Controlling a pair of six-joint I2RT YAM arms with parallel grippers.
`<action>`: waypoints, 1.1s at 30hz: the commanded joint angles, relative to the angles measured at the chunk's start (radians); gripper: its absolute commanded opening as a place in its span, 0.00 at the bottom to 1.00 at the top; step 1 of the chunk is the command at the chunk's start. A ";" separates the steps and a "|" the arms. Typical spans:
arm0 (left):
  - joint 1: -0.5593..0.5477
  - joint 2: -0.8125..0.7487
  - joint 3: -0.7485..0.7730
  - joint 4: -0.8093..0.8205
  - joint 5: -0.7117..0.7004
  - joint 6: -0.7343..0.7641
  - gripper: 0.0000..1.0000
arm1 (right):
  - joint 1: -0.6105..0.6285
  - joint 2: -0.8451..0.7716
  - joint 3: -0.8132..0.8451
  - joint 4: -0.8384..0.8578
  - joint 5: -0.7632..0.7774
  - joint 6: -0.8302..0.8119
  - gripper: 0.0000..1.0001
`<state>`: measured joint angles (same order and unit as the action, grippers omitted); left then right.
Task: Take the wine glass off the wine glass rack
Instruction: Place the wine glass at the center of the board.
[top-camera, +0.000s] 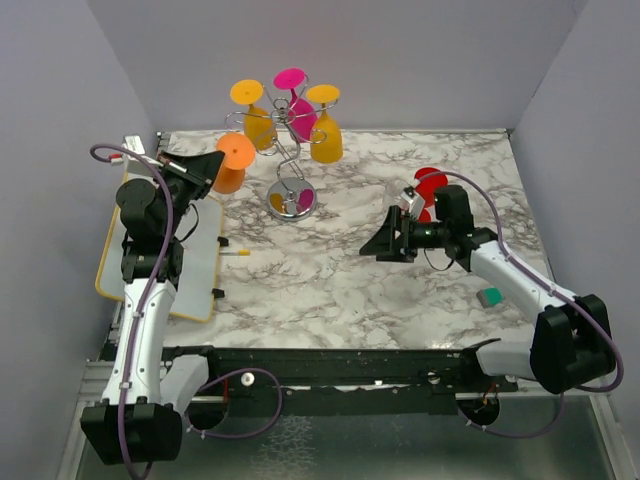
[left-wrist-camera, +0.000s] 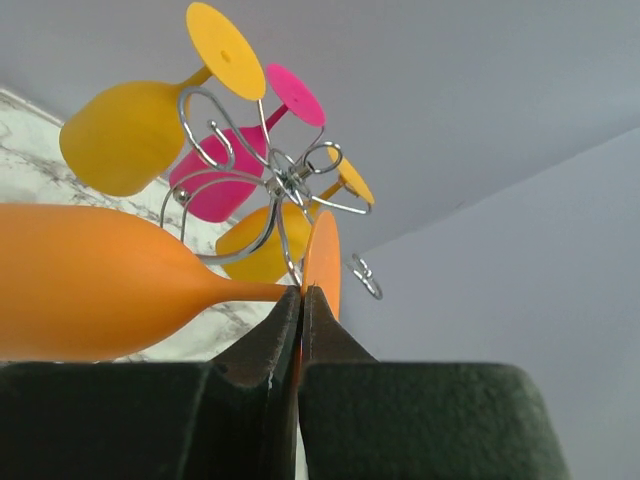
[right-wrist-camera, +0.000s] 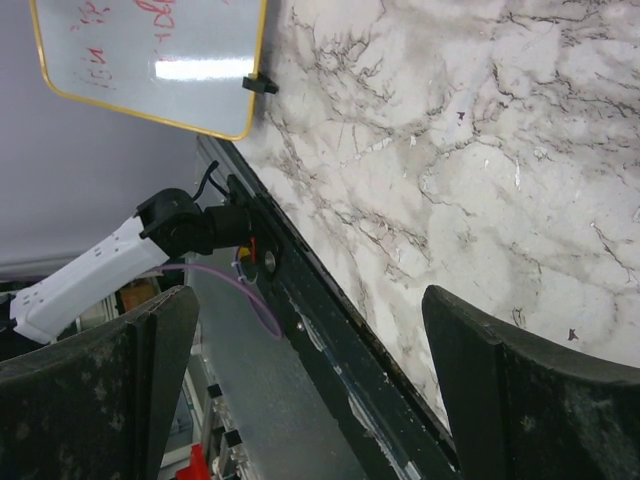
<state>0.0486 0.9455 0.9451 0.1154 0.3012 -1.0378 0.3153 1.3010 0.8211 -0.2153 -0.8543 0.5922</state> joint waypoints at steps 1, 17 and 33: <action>0.004 -0.094 -0.097 0.046 0.148 0.124 0.00 | 0.007 -0.048 -0.049 0.115 -0.017 0.070 1.00; -0.277 -0.202 -0.467 0.188 0.522 0.233 0.00 | 0.018 -0.164 -0.230 0.824 -0.067 0.445 0.94; -0.527 -0.080 -0.448 0.285 0.385 0.246 0.00 | 0.247 -0.067 -0.063 0.491 0.007 0.206 0.68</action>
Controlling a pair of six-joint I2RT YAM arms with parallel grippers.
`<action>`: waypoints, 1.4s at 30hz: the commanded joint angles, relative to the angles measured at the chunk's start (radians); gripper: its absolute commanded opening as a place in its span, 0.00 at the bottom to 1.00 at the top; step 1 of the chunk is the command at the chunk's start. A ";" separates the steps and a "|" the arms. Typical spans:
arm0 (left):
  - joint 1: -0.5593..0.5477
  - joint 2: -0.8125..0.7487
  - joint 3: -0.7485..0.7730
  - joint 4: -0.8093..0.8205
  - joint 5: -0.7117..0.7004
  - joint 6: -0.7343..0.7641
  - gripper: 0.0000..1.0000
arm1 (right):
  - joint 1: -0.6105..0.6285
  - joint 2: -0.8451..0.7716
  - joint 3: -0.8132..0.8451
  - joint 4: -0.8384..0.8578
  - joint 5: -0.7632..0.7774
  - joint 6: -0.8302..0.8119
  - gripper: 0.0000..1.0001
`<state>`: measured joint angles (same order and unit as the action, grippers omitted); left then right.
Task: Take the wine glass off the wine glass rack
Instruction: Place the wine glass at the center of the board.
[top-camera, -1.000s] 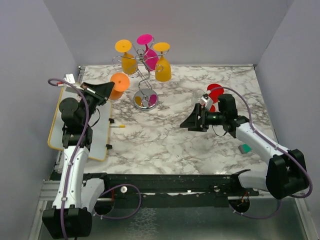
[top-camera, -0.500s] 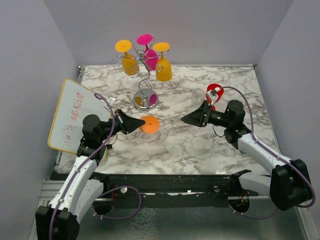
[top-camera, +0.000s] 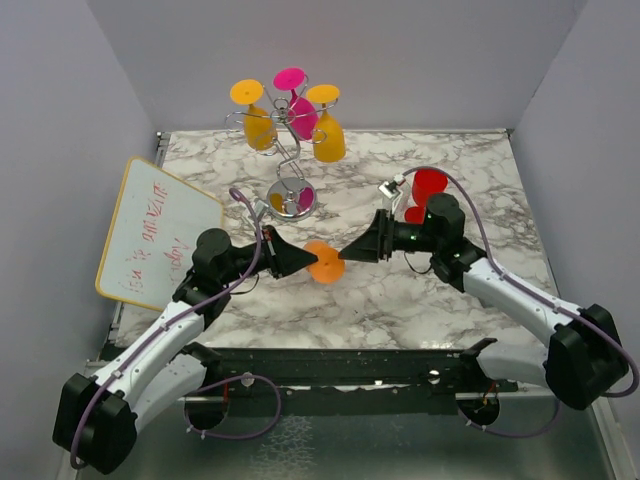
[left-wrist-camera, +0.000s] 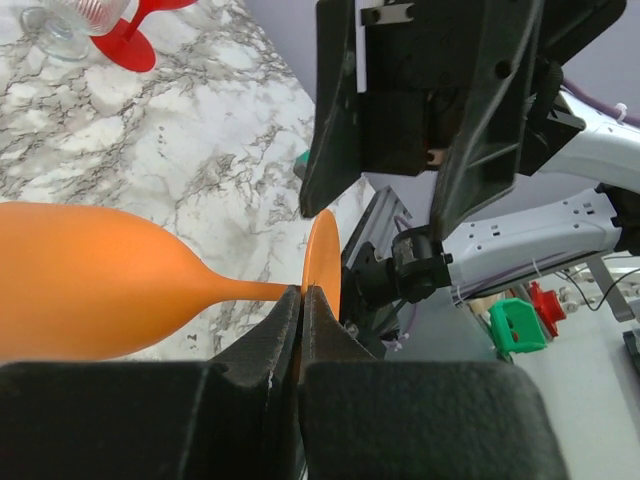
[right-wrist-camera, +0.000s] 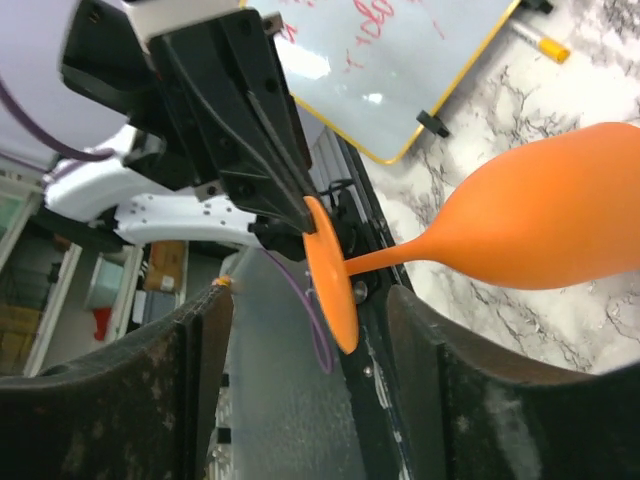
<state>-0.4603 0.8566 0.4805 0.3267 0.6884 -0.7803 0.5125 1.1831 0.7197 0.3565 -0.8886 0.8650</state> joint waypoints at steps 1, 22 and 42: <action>-0.022 0.009 0.017 0.075 -0.002 -0.016 0.00 | 0.062 0.065 0.046 -0.084 0.043 -0.073 0.64; -0.029 -0.055 -0.012 0.075 -0.052 -0.046 0.00 | 0.092 0.057 0.058 -0.091 0.036 -0.110 0.05; -0.055 0.038 0.017 0.071 0.199 -0.019 0.46 | 0.093 0.004 0.046 -0.027 0.036 -0.133 0.00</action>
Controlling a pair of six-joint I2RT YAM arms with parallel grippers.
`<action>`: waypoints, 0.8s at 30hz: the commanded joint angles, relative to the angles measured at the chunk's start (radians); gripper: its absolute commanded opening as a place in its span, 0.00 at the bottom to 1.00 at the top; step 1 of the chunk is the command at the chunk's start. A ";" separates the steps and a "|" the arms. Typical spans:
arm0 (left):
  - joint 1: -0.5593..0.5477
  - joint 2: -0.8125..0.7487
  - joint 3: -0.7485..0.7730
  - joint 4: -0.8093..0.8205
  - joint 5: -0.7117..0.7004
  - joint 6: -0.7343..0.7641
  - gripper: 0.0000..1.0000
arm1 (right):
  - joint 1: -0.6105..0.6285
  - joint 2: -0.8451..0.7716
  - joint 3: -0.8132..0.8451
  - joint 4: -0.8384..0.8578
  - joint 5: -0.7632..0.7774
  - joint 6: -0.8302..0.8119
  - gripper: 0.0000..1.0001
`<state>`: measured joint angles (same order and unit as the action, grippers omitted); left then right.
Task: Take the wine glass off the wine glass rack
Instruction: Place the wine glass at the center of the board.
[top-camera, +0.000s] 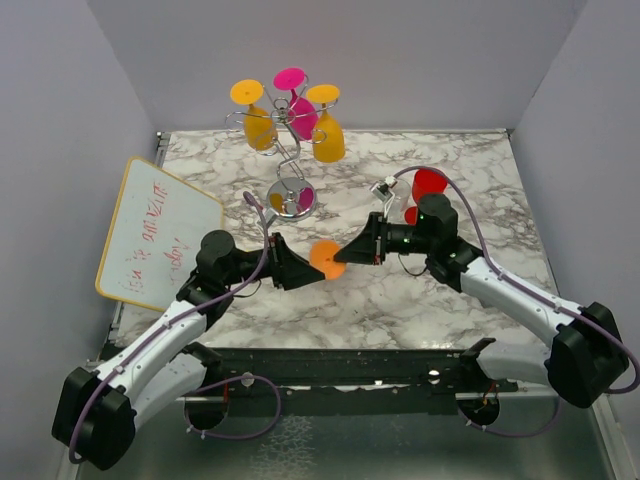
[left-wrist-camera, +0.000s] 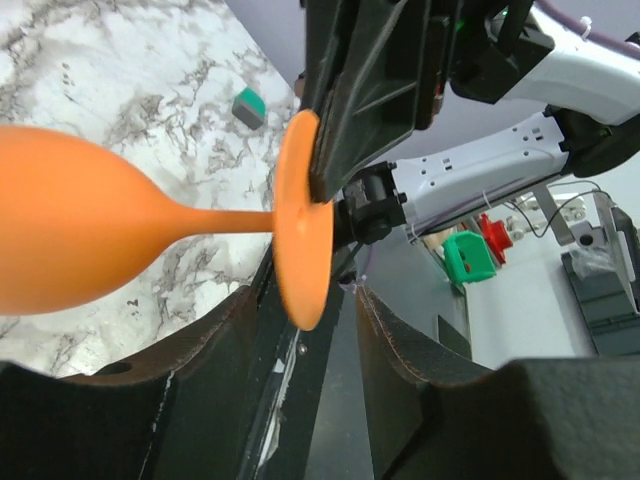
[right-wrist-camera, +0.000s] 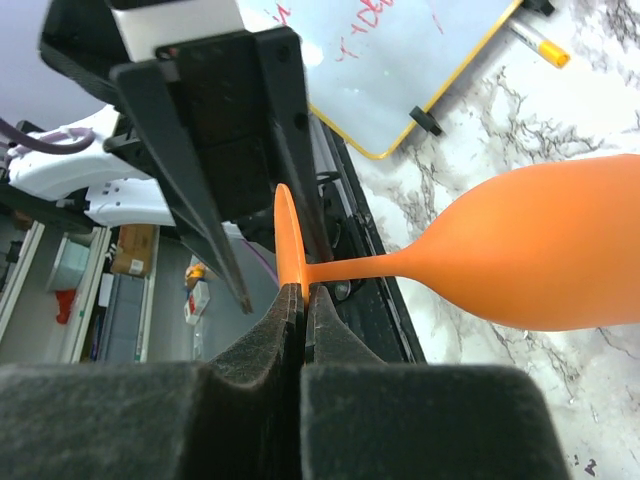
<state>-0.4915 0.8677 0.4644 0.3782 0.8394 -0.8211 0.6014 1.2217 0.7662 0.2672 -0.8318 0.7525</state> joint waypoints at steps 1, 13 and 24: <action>-0.034 0.032 0.037 0.019 0.024 0.023 0.45 | 0.006 -0.035 -0.003 0.067 -0.029 -0.020 0.01; -0.097 0.079 0.078 0.019 -0.064 0.045 0.37 | 0.006 -0.047 -0.016 0.023 -0.035 -0.057 0.00; -0.113 0.083 0.072 0.021 -0.133 0.033 0.15 | 0.007 -0.042 -0.019 0.031 -0.078 -0.071 0.01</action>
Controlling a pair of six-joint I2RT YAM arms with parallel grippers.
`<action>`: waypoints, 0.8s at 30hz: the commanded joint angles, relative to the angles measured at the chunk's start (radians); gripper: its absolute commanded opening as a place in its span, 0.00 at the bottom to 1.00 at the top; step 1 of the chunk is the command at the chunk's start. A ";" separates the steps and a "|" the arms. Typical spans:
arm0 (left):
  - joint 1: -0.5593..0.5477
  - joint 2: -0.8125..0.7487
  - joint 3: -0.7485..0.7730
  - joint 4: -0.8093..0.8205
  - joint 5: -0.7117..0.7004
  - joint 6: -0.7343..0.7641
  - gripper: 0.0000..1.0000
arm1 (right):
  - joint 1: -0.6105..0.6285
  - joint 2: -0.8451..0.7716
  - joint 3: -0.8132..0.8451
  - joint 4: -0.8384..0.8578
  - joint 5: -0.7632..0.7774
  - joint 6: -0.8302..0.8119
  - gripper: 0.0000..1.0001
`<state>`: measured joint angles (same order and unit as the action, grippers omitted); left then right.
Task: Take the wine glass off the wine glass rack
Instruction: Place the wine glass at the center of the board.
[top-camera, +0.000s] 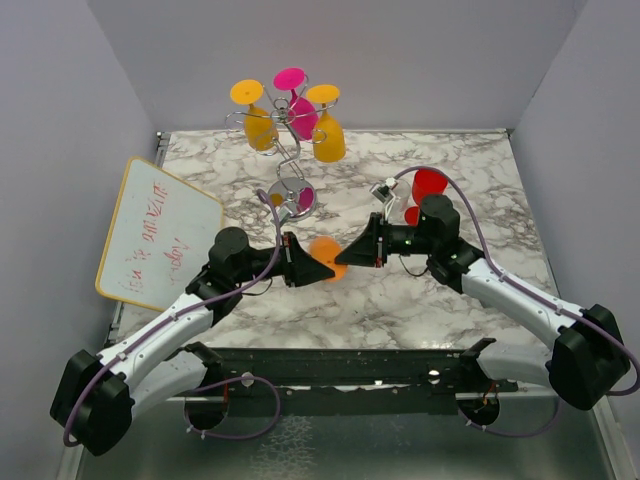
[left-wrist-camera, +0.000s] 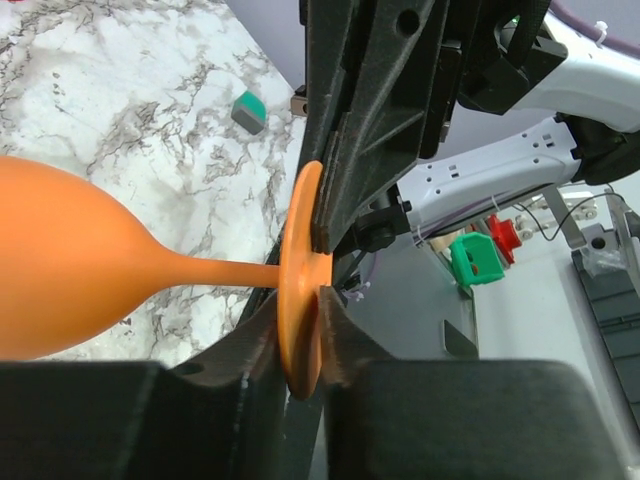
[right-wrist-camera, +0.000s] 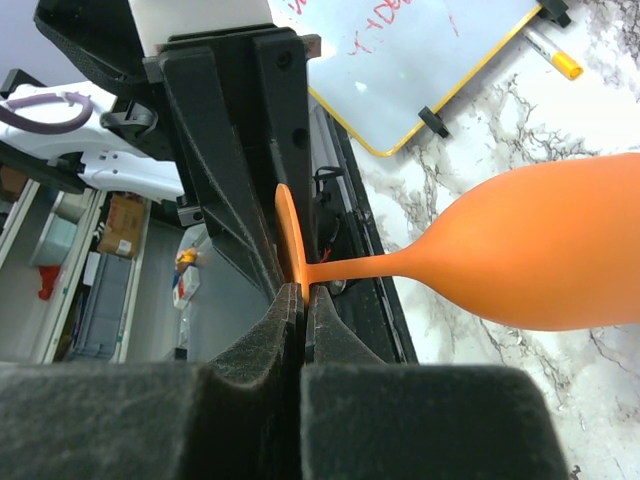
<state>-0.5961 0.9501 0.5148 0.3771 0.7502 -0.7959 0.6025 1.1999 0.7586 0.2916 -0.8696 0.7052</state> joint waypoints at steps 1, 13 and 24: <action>-0.009 0.002 0.022 0.022 -0.046 0.010 0.10 | 0.005 -0.020 -0.012 0.003 -0.038 -0.025 0.01; -0.041 -0.001 0.009 0.020 -0.022 0.073 0.00 | 0.005 -0.035 0.020 -0.086 0.033 -0.056 0.20; -0.093 -0.089 -0.043 0.021 -0.032 0.294 0.00 | 0.005 -0.157 0.068 -0.194 0.223 -0.098 0.69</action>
<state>-0.6773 0.9073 0.4988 0.3721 0.7105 -0.6327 0.6029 1.1236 0.8005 0.1165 -0.7605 0.6235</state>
